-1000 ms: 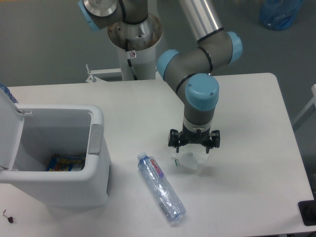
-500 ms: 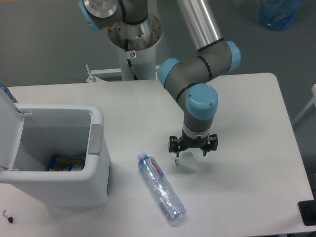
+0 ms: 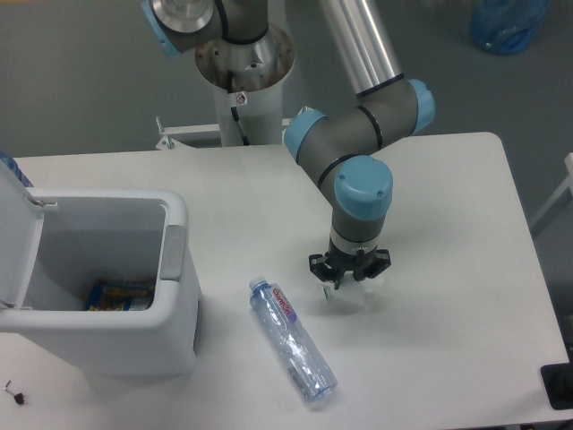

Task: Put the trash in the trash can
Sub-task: 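Close the gripper on the clear plastic wrapper and lift it, then carry the held wrapper over the white trash bin opening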

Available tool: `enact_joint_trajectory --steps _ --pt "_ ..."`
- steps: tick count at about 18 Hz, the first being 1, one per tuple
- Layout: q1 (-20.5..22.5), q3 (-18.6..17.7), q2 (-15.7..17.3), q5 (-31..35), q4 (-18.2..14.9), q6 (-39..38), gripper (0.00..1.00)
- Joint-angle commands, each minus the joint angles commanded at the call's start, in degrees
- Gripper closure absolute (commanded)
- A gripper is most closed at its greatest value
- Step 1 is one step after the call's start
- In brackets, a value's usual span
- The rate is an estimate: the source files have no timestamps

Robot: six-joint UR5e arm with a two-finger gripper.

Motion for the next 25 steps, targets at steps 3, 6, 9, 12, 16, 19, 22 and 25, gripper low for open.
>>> enact_joint_trajectory --steps 3,6,9,12,16,19,22,25 --pt "0.3 0.3 0.4 -0.5 0.1 0.3 1.00" --pt "2.9 3.8 0.9 -0.9 -0.1 2.5 1.00" --pt "4.2 8.5 3.5 -10.0 -0.1 1.8 1.00" --pt "5.9 10.3 7.5 -20.9 0.1 -4.1 1.00" --pt "4.1 15.2 10.0 -27.2 0.4 -16.1 1.00" --pt "1.3 16.4 12.8 -28.5 0.6 -21.4 1.00" --pt "-1.9 16.3 16.2 -29.3 0.6 -21.6 0.98" --pt "-5.1 12.1 20.4 -30.1 0.2 -22.4 0.97"
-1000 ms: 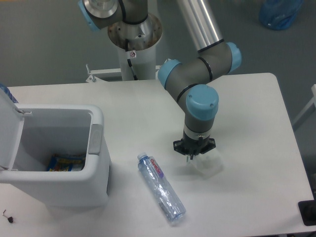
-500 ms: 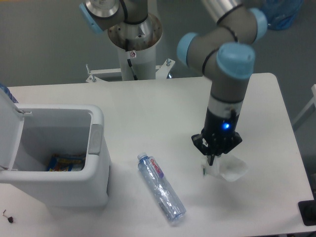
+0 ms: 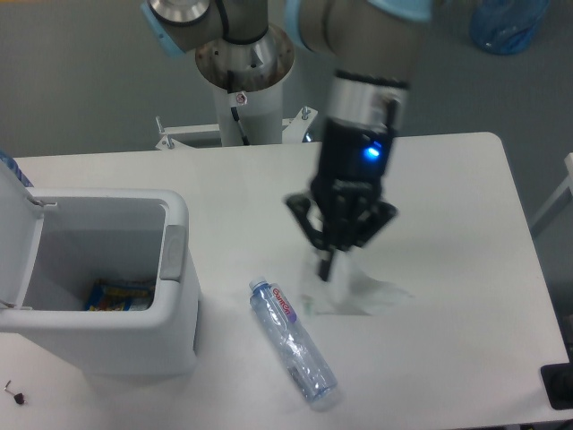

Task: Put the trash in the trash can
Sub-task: 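Carry the held wrapper over the white trash bin opening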

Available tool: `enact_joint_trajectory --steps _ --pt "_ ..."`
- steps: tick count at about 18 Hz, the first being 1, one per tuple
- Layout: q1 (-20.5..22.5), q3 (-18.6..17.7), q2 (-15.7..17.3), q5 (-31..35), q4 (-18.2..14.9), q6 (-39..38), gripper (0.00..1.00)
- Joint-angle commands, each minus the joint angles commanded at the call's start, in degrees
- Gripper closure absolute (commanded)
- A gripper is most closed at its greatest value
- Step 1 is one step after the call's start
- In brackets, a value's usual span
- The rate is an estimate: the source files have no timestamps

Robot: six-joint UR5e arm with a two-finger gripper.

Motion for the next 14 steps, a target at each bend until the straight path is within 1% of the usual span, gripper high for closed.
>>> enact_joint_trajectory --steps 1,3,6,7,11,12,14 --pt "-0.5 -0.2 0.6 -0.2 0.0 -0.4 0.97" --pt "-3.0 0.1 1.3 0.0 0.2 -0.7 0.97" --pt "-9.3 -1.4 1.5 -0.3 0.2 -0.8 0.97" --pt "-10.6 -1.6 1.6 -0.4 0.3 -0.8 0.97" --pt "-14.6 -1.9 1.3 -0.8 0.1 -1.0 0.97" --pt "-15.2 -2.1 1.2 -0.8 0.1 -0.9 0.96" --pt "-15.5 -2.3 0.9 -0.8 0.1 -0.9 0.92"
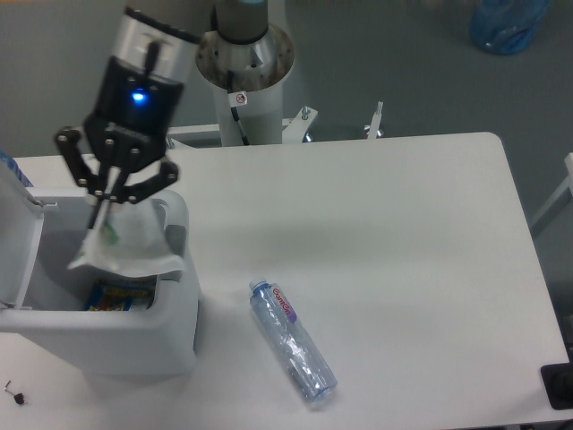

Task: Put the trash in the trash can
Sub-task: 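Carry the held wrapper over the white trash bin opening, then open the gripper to drop the wrapper into the bin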

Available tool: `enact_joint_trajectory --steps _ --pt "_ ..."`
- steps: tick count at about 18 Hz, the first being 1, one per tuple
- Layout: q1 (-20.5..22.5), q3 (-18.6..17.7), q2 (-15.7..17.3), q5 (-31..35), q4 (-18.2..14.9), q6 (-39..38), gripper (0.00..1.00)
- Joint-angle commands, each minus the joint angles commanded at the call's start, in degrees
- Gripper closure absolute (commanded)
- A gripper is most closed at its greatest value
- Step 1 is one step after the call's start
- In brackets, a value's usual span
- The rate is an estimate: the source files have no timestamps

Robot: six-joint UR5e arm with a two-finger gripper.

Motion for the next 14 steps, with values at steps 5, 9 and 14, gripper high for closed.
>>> enact_joint_trajectory --steps 5,9,14 --pt "-0.5 -1.2 0.0 0.4 0.3 0.8 0.54" --pt "-0.5 -0.6 -0.7 0.6 0.4 0.6 0.16" --pt "2.4 -0.2 -0.4 0.7 0.4 0.5 0.04"
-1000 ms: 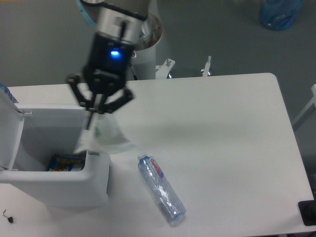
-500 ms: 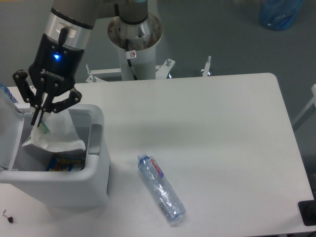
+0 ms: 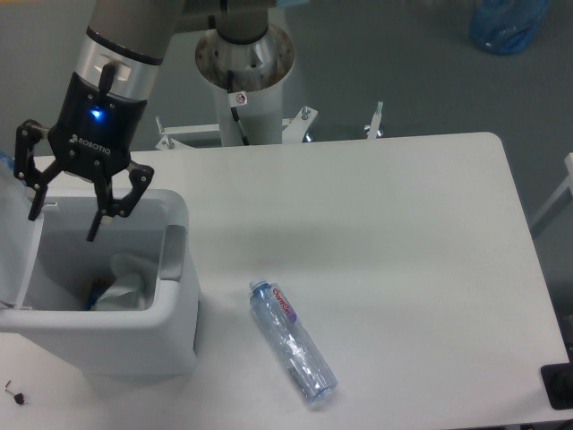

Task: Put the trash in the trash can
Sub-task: 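Open the gripper to drop the wrapper into the bin, then move the gripper back and lower it onto the water bottle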

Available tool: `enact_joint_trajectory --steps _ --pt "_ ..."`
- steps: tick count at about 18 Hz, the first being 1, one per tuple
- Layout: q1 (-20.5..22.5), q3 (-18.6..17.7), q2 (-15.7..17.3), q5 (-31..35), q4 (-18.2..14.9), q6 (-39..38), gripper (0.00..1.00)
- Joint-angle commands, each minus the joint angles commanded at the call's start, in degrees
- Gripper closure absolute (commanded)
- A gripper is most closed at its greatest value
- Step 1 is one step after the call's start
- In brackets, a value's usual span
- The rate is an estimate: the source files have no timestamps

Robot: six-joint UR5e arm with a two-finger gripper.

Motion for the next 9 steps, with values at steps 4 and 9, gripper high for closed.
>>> enact_joint_trajectory --steps 4,9 --pt "9.9 -0.3 -1.4 -0.1 0.1 -0.4 0.00" --pt "18.5 0.4 -5.9 0.7 0.4 0.1 0.00"
